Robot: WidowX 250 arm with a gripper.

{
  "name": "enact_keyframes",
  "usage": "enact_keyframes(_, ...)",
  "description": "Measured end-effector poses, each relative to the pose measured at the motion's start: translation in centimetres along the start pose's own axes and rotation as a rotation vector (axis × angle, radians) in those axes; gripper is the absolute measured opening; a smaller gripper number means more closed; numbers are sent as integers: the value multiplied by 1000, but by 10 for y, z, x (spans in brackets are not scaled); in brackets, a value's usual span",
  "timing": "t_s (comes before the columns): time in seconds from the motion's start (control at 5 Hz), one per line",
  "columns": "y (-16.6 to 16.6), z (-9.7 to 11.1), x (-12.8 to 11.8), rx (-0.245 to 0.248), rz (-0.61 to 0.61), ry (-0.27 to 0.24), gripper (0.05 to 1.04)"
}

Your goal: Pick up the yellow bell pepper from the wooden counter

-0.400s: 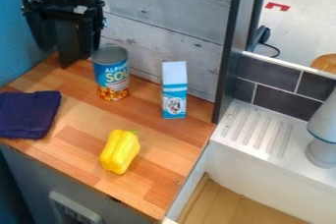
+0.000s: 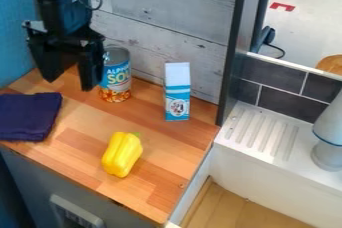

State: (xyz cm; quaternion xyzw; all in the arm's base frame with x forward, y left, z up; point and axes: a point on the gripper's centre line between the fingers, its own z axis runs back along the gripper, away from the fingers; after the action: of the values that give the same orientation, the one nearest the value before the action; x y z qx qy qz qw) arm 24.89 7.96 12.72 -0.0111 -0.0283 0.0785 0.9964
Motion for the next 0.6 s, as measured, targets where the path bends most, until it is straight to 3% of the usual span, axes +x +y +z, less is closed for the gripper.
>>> enact_keyframes(0.2, -24, -29, -17, 29, -120, -47, 1009)
enact_keyframes(0.4, -31, -50, -27, 86, -149, -94, 1009)
enact_keyframes(0.6, -31, -59, -27, 177, -54, -113, 1009)
